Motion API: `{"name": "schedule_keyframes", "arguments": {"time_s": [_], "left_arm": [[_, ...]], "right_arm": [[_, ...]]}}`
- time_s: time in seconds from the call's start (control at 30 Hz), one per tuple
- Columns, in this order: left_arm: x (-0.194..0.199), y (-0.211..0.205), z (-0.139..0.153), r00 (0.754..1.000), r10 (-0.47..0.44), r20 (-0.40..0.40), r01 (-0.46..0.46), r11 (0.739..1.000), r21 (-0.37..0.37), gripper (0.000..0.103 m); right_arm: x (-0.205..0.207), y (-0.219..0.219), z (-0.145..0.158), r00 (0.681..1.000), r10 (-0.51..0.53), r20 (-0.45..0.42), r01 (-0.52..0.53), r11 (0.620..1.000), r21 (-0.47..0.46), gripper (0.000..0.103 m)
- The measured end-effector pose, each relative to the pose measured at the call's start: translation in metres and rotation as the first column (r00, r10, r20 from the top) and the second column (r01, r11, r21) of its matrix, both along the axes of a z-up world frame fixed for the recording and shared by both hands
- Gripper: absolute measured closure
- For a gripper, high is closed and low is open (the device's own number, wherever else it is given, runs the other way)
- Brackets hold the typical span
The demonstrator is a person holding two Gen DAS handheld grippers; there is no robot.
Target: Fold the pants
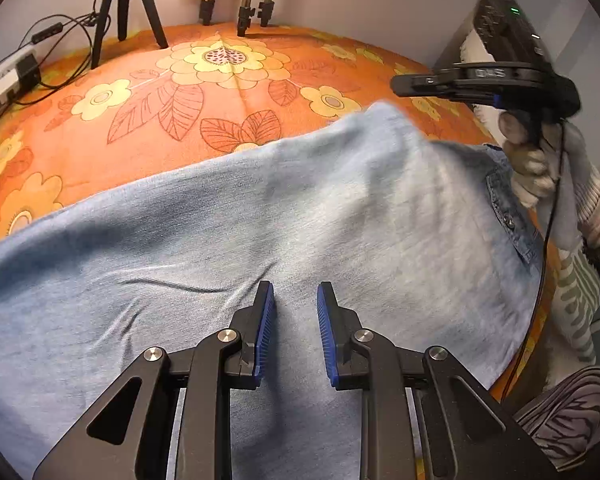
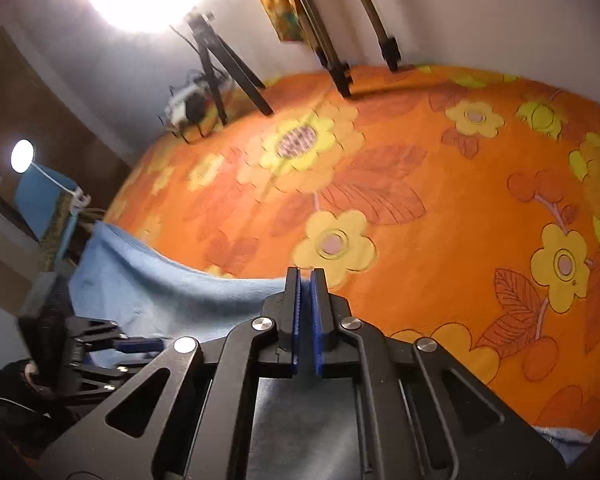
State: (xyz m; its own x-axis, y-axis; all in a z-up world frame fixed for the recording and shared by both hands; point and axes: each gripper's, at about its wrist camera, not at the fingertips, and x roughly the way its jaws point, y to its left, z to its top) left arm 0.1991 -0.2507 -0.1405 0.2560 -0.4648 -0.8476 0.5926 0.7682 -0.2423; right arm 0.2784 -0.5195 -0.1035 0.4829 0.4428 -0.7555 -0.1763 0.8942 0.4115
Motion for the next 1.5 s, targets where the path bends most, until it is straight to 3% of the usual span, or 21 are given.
{"name": "schedule_keyframes", "arguments": {"time_s": [0.07,0.2,0.27,0.33,0.5,0.57,0.67,0.8,0.83,0.9,1.13,1.2,1.3,1.33,1.4,1.5], "left_arm": [[-0.001,0.000,0.001,1.000,-0.004,0.004,0.004,1.000,0.003,0.082],[-0.001,0.001,0.001,1.000,-0.005,-0.003,0.005,1.000,0.004,0.082],[0.001,0.001,0.001,1.000,0.001,-0.015,-0.001,1.000,0.002,0.082],[0.002,0.003,0.001,1.000,0.011,-0.026,-0.011,1.000,-0.001,0.082],[-0.001,0.006,0.001,1.000,0.021,-0.018,-0.021,1.000,0.008,0.079],[-0.001,0.008,0.001,1.000,0.025,-0.017,-0.025,1.000,0.006,0.079],[-0.001,0.009,0.000,0.999,0.032,-0.020,-0.032,0.999,0.002,0.079],[0.003,0.007,0.000,0.998,0.047,-0.028,-0.047,0.999,-0.008,0.077],[0.003,0.006,0.000,0.998,0.049,-0.028,-0.049,0.999,-0.010,0.076],[0.005,0.003,0.000,0.998,0.056,-0.024,-0.056,0.998,-0.012,0.074],[0.006,-0.006,0.000,0.998,0.065,0.012,-0.065,0.998,0.009,0.074],[0.007,-0.006,0.000,0.997,0.073,0.006,-0.073,0.997,0.003,0.074],[0.009,-0.006,0.000,0.997,0.077,0.004,-0.077,0.997,-0.002,0.074],[0.009,-0.007,0.000,0.997,0.074,0.008,-0.074,0.997,-0.001,0.074],[0.008,-0.007,0.000,0.997,0.071,0.014,-0.071,0.997,0.000,0.074],[0.007,-0.008,0.000,0.998,0.065,0.024,-0.065,0.998,0.007,0.074]], "right_arm": [[0.005,-0.006,-0.003,0.998,-0.065,-0.010,0.064,0.997,-0.052,0.098],[-0.002,-0.037,0.009,0.988,-0.151,-0.014,0.152,0.988,0.011,0.094],[-0.021,-0.052,0.021,0.983,-0.182,0.007,0.182,0.983,0.009,0.086],[-0.045,-0.063,0.027,0.975,-0.223,0.013,0.223,0.975,-0.005,0.061],[-0.103,-0.084,0.015,0.950,-0.312,0.025,0.313,0.941,-0.129,0.059],[-0.125,-0.102,0.004,0.922,-0.387,0.020,0.384,0.905,-0.182,0.059],[-0.159,-0.136,0.003,0.865,-0.502,0.028,0.499,0.852,-0.158,0.058],[-0.200,-0.180,-0.001,0.767,-0.640,0.045,0.642,0.764,-0.063,0.022],[-0.204,-0.186,-0.004,0.758,-0.650,0.044,0.652,0.756,-0.055,0.021],[-0.207,-0.198,-0.018,0.755,-0.655,0.020,0.656,0.754,-0.034,0.021],[-0.182,-0.200,-0.052,0.802,-0.598,-0.012,0.598,0.801,0.040,0.021],[-0.175,-0.194,-0.054,0.815,-0.580,-0.009,0.579,0.814,0.048,0.022],[-0.165,-0.183,-0.055,0.832,-0.555,0.001,0.554,0.832,0.036,0.040],[-0.164,-0.179,-0.055,0.844,-0.536,-0.003,0.536,0.843,0.049,0.062],[-0.165,-0.171,-0.052,0.847,-0.531,-0.017,0.531,0.845,0.064,0.089],[-0.171,-0.143,-0.034,0.855,-0.516,0.045,0.518,0.854,-0.053,0.099]]}}
